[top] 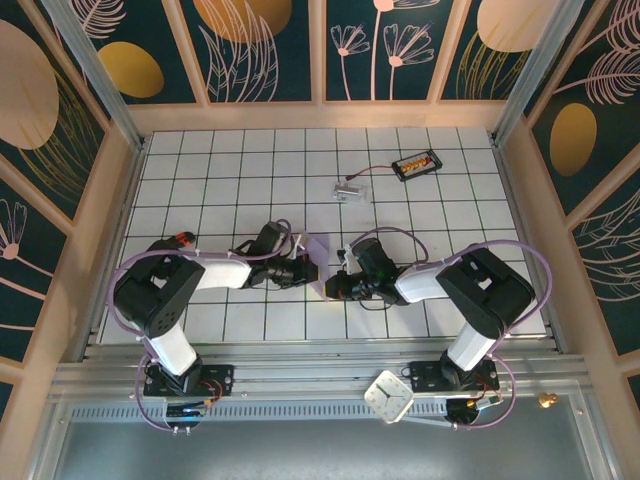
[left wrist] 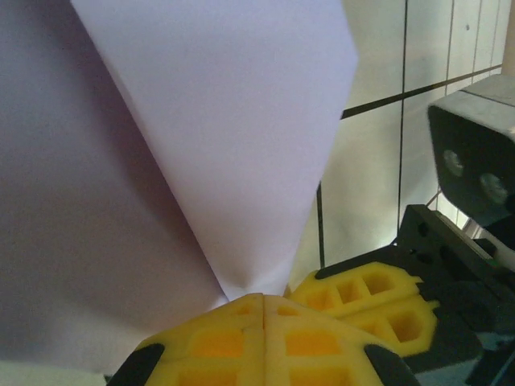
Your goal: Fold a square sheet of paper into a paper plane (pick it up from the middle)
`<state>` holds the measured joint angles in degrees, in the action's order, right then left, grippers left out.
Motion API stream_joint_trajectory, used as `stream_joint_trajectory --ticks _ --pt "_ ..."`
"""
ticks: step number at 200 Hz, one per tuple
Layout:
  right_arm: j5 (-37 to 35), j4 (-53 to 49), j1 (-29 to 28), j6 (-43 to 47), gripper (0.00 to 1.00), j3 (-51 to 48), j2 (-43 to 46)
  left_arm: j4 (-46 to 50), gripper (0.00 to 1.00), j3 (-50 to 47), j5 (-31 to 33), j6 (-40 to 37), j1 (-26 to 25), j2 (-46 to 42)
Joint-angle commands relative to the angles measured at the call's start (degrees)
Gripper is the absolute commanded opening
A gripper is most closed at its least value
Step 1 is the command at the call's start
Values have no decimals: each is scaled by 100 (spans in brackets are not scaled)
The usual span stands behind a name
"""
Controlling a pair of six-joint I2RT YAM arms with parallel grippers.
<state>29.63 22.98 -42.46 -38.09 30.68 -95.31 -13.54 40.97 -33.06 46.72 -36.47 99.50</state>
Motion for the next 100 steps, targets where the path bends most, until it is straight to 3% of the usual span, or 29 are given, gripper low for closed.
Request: stream_joint_trajectory --ticks 1,100 --pt "-106 -777 27 -5 0 -207 -195 -119 7 274 -227 -54 -28 275" --pt "-161 -976 27 104 0 -245 -232 535 5 893 455 -537 112 890"
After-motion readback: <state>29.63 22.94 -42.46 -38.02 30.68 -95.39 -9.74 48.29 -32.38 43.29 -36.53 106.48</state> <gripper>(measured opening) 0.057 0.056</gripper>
